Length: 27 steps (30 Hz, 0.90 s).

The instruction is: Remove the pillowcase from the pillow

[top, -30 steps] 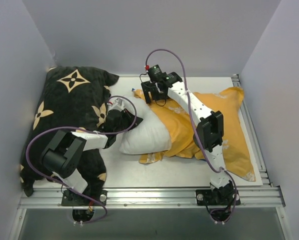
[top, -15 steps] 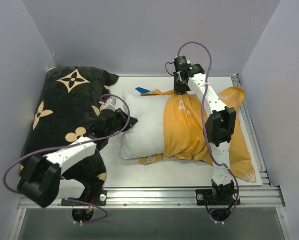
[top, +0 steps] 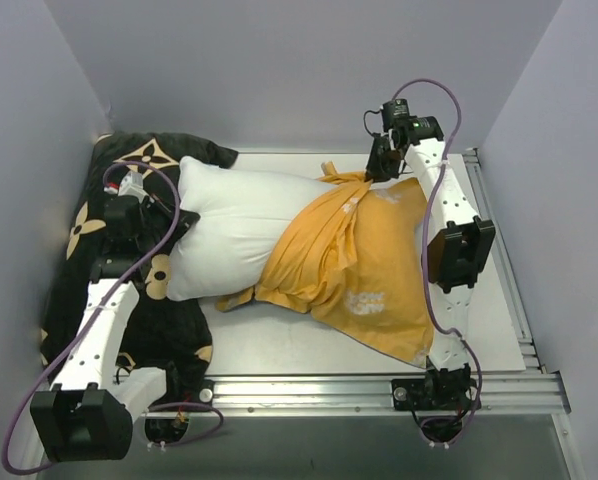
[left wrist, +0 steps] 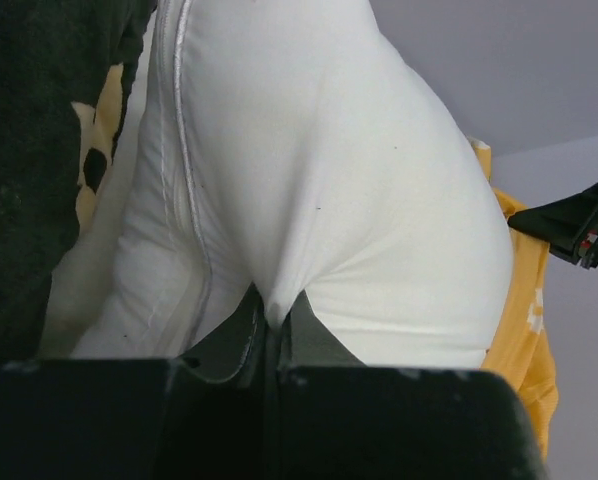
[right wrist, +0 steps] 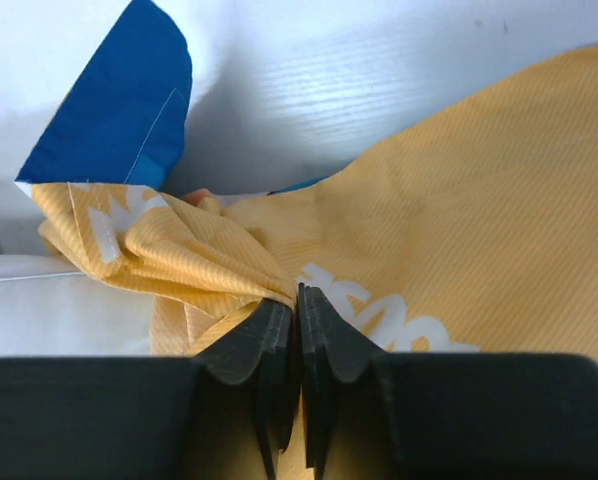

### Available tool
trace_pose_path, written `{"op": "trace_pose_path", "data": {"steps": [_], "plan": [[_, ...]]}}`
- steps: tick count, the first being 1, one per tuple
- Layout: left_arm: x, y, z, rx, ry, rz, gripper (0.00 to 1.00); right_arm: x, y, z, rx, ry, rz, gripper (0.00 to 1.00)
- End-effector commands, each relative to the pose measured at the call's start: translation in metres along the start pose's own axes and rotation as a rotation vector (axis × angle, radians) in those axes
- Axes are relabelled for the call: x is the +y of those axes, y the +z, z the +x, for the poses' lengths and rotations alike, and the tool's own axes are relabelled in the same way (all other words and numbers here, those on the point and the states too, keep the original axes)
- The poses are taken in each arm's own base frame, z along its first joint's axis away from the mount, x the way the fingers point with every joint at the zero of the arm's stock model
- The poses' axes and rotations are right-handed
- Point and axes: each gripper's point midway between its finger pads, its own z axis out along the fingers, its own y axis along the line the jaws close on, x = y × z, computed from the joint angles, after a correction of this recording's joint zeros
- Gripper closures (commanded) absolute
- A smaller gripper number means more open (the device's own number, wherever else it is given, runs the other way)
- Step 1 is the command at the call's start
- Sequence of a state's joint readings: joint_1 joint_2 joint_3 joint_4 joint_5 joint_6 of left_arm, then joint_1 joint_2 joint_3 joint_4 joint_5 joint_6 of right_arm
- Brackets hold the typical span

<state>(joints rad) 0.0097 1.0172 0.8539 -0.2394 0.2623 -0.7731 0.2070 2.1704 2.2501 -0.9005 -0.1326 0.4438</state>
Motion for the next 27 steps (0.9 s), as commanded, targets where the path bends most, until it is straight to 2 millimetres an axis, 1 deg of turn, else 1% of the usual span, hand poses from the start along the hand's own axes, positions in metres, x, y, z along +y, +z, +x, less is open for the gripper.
{"op": "trace_pose_path", "data": {"steps": [1, 2, 3, 4, 5, 6, 7, 8, 9, 10, 11, 12, 13, 14, 15, 16, 17, 18, 19, 20, 21, 22, 24, 25, 26, 27], "plan": [[0.011, -0.003, -0.048, -0.134, 0.049, -0.109, 1.00, -0.023, -0.059, -0.067, -0.310, -0.045, 0.147, 0.89], [0.004, 0.000, -0.057, -0.152, 0.052, -0.107, 1.00, -0.009, -0.060, -0.059, -0.301, -0.099, 0.132, 0.82], [0.000, 0.002, -0.060, -0.158, 0.068, -0.105, 1.00, 0.002, -0.062, -0.051, -0.295, -0.126, 0.119, 0.74], [-0.002, 0.004, -0.061, -0.157, 0.077, -0.112, 1.00, 0.023, -0.077, -0.040, -0.309, -0.160, 0.084, 0.52], [-0.012, 0.007, -0.065, -0.160, 0.090, -0.100, 1.00, 0.031, -0.083, -0.034, -0.317, -0.182, 0.078, 0.43], [-0.013, 0.009, -0.066, -0.162, 0.093, -0.103, 1.00, 0.031, -0.083, -0.024, -0.306, -0.205, 0.095, 0.37], [-0.014, 0.010, -0.069, -0.168, 0.094, -0.104, 1.00, 0.044, -0.102, -0.016, -0.330, -0.232, 0.066, 0.29], [-0.022, 0.014, -0.063, -0.149, 0.110, -0.090, 1.00, 0.044, -0.109, -0.012, -0.339, -0.243, 0.075, 0.26], [-0.027, 0.014, -0.066, -0.159, 0.119, -0.086, 1.00, 0.043, -0.109, -0.001, -0.324, -0.251, 0.083, 0.23], [-0.029, 0.015, -0.067, -0.163, 0.127, -0.087, 1.00, 0.047, -0.131, 0.006, -0.352, -0.255, 0.058, 0.20], [-0.030, 0.018, -0.067, -0.162, 0.135, -0.091, 1.00, 0.049, -0.138, 0.016, -0.351, -0.268, 0.040, 0.19], [-0.033, 0.019, -0.068, -0.163, 0.137, -0.086, 1.00, 0.045, -0.130, 0.032, -0.328, -0.283, 0.055, 0.18], [-0.034, 0.021, -0.067, -0.158, 0.136, -0.083, 1.00, 0.043, -0.153, 0.038, -0.366, -0.279, 0.028, 0.15], [-0.035, 0.024, -0.067, -0.157, 0.138, -0.084, 1.00, 0.052, -0.158, 0.053, -0.362, -0.297, -0.011, 0.15], [-0.038, 0.025, -0.066, -0.154, 0.142, -0.077, 1.00, 0.057, -0.159, 0.063, -0.370, -0.308, -0.041, 0.14], [-0.043, 0.025, -0.068, -0.161, 0.145, -0.069, 1.00, 0.050, -0.160, 0.084, -0.357, -0.320, -0.039, 0.12], [-0.044, 0.028, -0.067, -0.154, 0.146, -0.068, 1.00, 0.055, -0.157, 0.102, -0.337, -0.346, -0.048, 0.12], [-0.048, 0.029, -0.066, -0.151, 0.150, -0.061, 1.00, 0.056, -0.156, 0.111, -0.338, -0.355, -0.052, 0.11], [-0.054, 0.028, -0.071, -0.162, 0.155, -0.051, 1.00, 0.050, -0.147, 0.129, -0.309, -0.357, -0.036, 0.10], [-0.055, 0.030, -0.071, -0.160, 0.155, -0.051, 1.00, 0.050, -0.142, 0.137, -0.303, -0.370, -0.028, 0.09], [-0.059, 0.030, -0.072, -0.163, 0.158, -0.045, 1.00, 0.060, -0.138, 0.148, -0.300, -0.394, -0.045, 0.09], [-0.068, 0.029, -0.074, -0.166, 0.162, -0.028, 1.00, 0.059, -0.126, 0.160, -0.268, -0.404, -0.028, 0.08], [-0.073, 0.031, -0.076, -0.165, 0.169, -0.024, 1.00, 0.069, -0.117, 0.174, -0.252, -0.435, -0.026, 0.08], [-0.075, 0.032, -0.076, -0.163, 0.172, -0.022, 1.00, 0.069, -0.106, 0.177, -0.241, -0.445, 0.006, 0.09], [-0.081, 0.031, -0.081, -0.172, 0.173, -0.014, 1.00, 0.067, -0.100, 0.178, -0.235, -0.447, 0.023, 0.12], [-0.082, 0.030, -0.082, -0.172, 0.174, -0.014, 1.00, 0.062, -0.095, 0.176, -0.232, -0.446, 0.050, 0.15]]}}
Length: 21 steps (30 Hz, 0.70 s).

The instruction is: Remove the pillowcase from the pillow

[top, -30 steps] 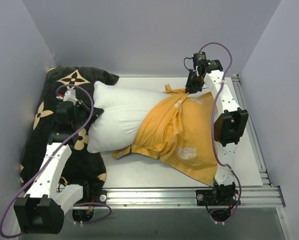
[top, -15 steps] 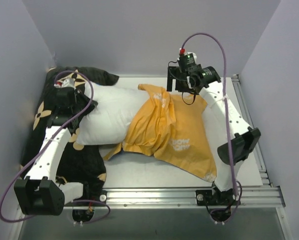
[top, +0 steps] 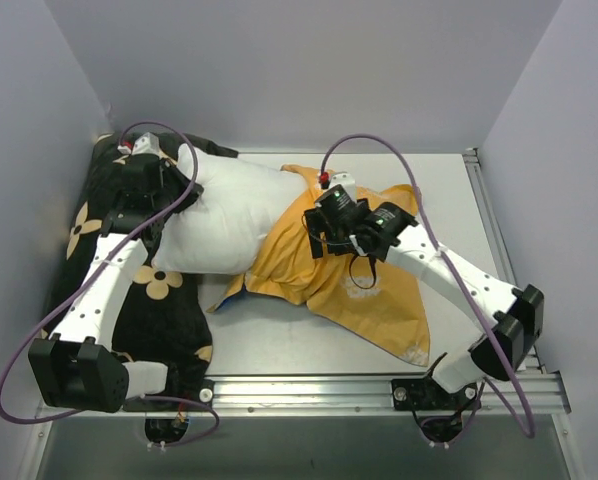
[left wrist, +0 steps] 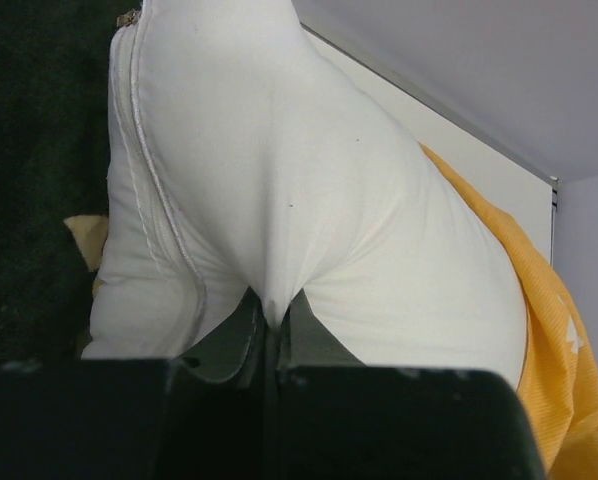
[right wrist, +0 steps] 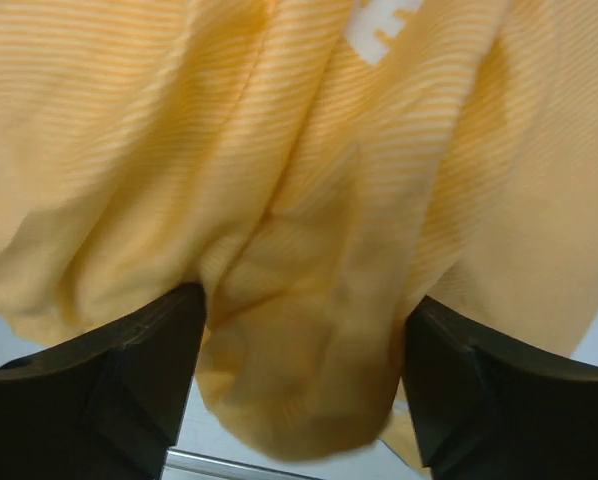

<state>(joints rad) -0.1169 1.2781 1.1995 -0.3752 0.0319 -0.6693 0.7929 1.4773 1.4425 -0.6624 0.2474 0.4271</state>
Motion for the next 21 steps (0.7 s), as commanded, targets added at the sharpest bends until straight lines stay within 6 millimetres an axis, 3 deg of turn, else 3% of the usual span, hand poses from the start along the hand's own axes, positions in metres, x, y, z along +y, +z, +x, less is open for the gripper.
{"op": "trace_pose_path", "data": {"steps": [1, 3, 4, 6, 7, 8, 9, 11, 14, 18, 21], "plan": [[-0.041, -0.017, -0.054, -0.155, 0.018, 0.103, 1.00, -0.018, 0.019, 0.002, -0.010, 0.030, 0.121, 0.30], [-0.046, -0.022, -0.068, -0.180, 0.027, 0.108, 1.00, -0.038, 0.023, 0.015, 0.016, 0.063, 0.153, 0.57], [-0.045, -0.025, -0.073, -0.189, 0.024, 0.109, 1.00, -0.059, 0.018, 0.014, 0.005, 0.111, 0.184, 0.80], [-0.042, -0.030, -0.096, -0.226, 0.000, 0.109, 1.00, -0.090, 0.018, 0.027, 0.027, 0.153, 0.232, 0.94], [-0.043, -0.033, -0.102, -0.229, -0.004, 0.126, 1.00, -0.119, 0.010, 0.024, 0.003, 0.220, 0.276, 1.00], [-0.042, -0.034, -0.109, -0.238, -0.018, 0.128, 1.00, -0.131, 0.007, 0.025, 0.002, 0.249, 0.287, 1.00], [-0.033, -0.040, -0.130, -0.280, -0.036, 0.114, 1.00, -0.142, 0.004, 0.028, 0.002, 0.274, 0.296, 1.00], [-0.029, -0.044, -0.144, -0.291, -0.065, 0.129, 1.00, -0.181, -0.005, 0.032, -0.006, 0.362, 0.351, 1.00], [-0.021, -0.050, -0.169, -0.326, -0.097, 0.140, 1.00, -0.218, -0.013, 0.037, -0.007, 0.451, 0.396, 1.00], [-0.012, -0.050, -0.182, -0.336, -0.112, 0.133, 1.00, -0.243, -0.012, 0.045, 0.015, 0.502, 0.434, 1.00], [0.009, -0.053, -0.195, -0.351, -0.155, 0.120, 1.00, -0.265, -0.006, 0.058, 0.041, 0.580, 0.463, 1.00]]}}
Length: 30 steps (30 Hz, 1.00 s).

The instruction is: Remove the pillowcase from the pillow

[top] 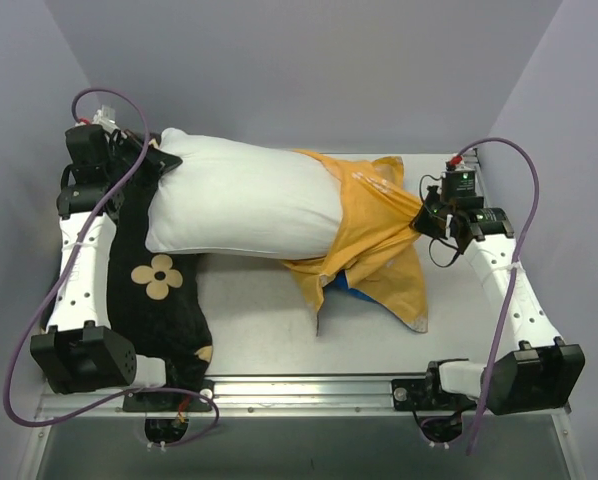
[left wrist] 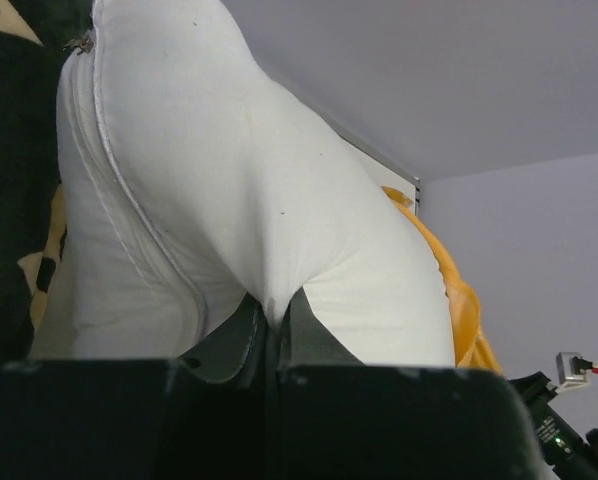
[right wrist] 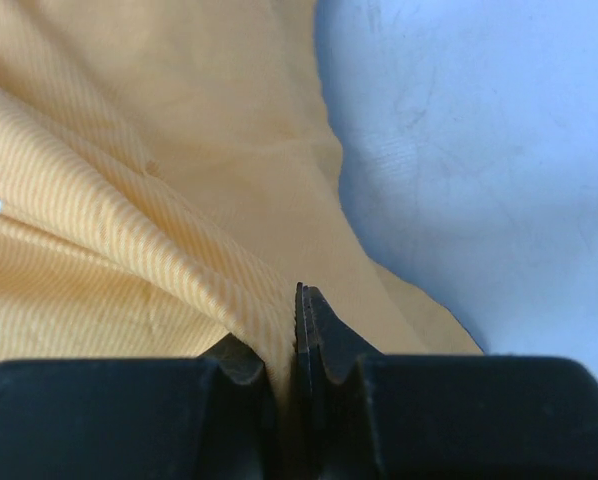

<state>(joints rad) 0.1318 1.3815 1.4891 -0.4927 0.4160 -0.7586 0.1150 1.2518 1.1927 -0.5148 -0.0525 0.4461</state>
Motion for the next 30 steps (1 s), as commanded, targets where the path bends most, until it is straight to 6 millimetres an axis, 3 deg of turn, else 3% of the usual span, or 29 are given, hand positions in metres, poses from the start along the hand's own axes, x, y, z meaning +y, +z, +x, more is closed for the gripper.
{"op": "trace_pose_path", "data": {"steps": [1, 5, 13, 17, 20, 21, 23, 24, 26, 27, 28, 29, 30], "plan": [[0.007, -0.037, -0.119, -0.394, 0.039, -0.027, 1.00, -0.102, 0.004, 0.006, 0.033, 0.052, 0.343, 1.00], [0.031, -0.046, -0.138, -0.430, -0.021, -0.051, 1.00, -0.116, 0.015, -0.003, 0.033, 0.163, 0.358, 1.00], [0.069, -0.040, -0.139, -0.422, -0.058, -0.144, 1.00, -0.157, 0.011, -0.026, -0.019, 0.338, 0.391, 1.00], [0.070, -0.032, -0.135, -0.410, -0.055, -0.135, 1.00, -0.153, 0.007, -0.032, -0.035, 0.348, 0.370, 1.00], [0.060, -0.020, -0.125, -0.357, -0.009, -0.110, 1.00, -0.139, 0.010, -0.032, -0.020, 0.340, 0.302, 1.00], [0.053, -0.014, -0.120, -0.330, 0.010, -0.086, 1.00, -0.114, 0.012, -0.029, -0.008, 0.289, 0.246, 1.00], [0.028, 0.010, -0.094, -0.232, 0.071, -0.040, 1.00, -0.093, 0.014, -0.021, -0.002, 0.206, 0.243, 1.00], [0.024, 0.020, -0.081, -0.193, 0.089, -0.039, 1.00, -0.065, 0.013, -0.012, -0.002, 0.125, 0.217, 1.00], [0.006, 0.039, -0.045, -0.114, 0.163, -0.026, 1.00, -0.050, 0.016, 0.003, 0.002, 0.061, 0.224, 1.00], [0.011, 0.046, -0.029, -0.084, 0.173, -0.048, 0.96, -0.043, 0.022, 0.020, 0.022, 0.052, 0.205, 1.00], [0.016, 0.048, -0.024, -0.091, 0.183, -0.078, 0.89, -0.021, 0.021, 0.033, 0.030, 0.009, 0.147, 1.00], [0.016, 0.054, -0.010, -0.066, 0.195, -0.076, 0.70, -0.011, 0.022, 0.040, 0.019, -0.014, 0.129, 1.00], [0.021, 0.057, -0.002, -0.051, 0.202, -0.088, 0.58, -0.007, 0.025, 0.057, 0.038, -0.036, 0.129, 1.00]]}}
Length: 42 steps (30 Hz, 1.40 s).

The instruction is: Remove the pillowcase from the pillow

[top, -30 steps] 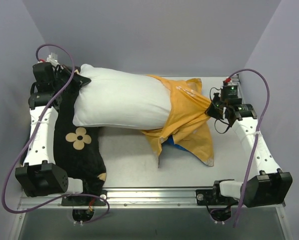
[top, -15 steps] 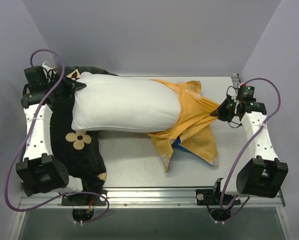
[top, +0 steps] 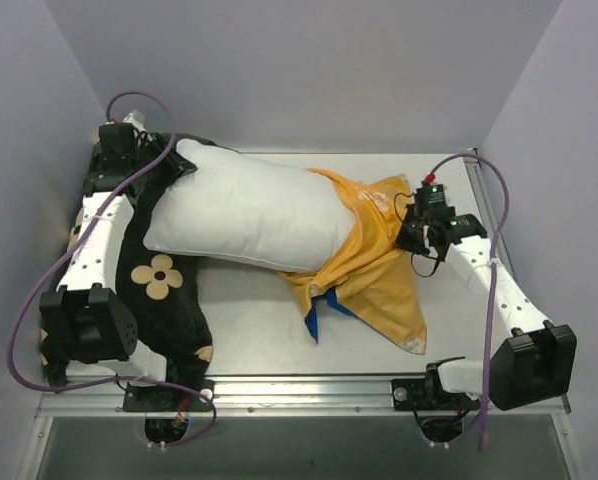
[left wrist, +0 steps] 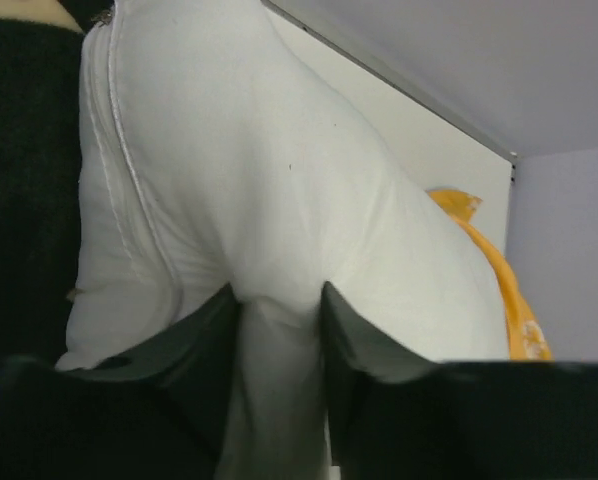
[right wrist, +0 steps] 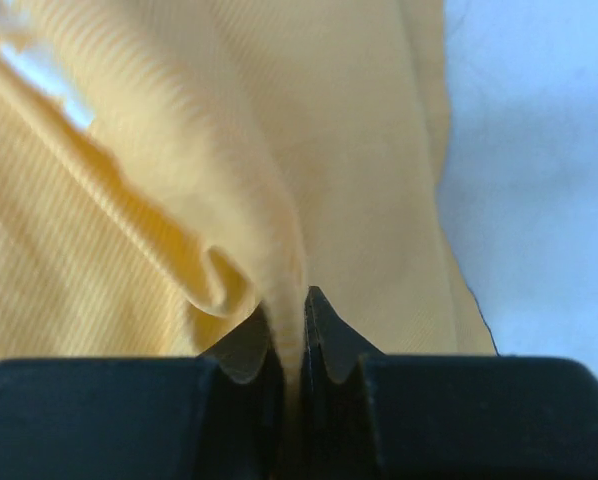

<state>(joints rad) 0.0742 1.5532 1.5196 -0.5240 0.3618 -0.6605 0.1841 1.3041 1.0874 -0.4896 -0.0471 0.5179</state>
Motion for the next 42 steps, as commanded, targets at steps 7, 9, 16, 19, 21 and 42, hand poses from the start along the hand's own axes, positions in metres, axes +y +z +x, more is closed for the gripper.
{"op": "trace_pose_path", "data": {"steps": [7, 9, 16, 19, 21, 42], "plan": [[-0.061, -0.007, 0.016, -0.100, 0.343, 0.048, 0.03, 0.059, 0.028, 0.096, 0.025, -0.231, -0.009, 1.00], [-0.068, -0.014, 0.031, -0.127, 0.387, 0.004, 0.03, 0.069, 0.042, 0.115, 0.069, -0.257, -0.020, 1.00], [-0.085, -0.029, 0.128, -0.182, 0.645, -0.194, 0.02, 0.077, 0.059, 0.127, 0.098, -0.250, -0.048, 1.00], [-0.081, -0.037, 0.131, -0.222, 0.662, -0.252, 0.03, 0.079, 0.062, 0.128, 0.105, -0.249, -0.050, 1.00], [-0.086, -0.043, 0.137, -0.227, 0.679, -0.242, 0.03, 0.079, 0.064, 0.130, 0.110, -0.250, -0.050, 1.00], [-0.139, -0.082, 0.113, -0.332, 0.787, -0.199, 0.02, 0.075, 0.077, 0.149, 0.156, -0.238, -0.056, 1.00]]}}
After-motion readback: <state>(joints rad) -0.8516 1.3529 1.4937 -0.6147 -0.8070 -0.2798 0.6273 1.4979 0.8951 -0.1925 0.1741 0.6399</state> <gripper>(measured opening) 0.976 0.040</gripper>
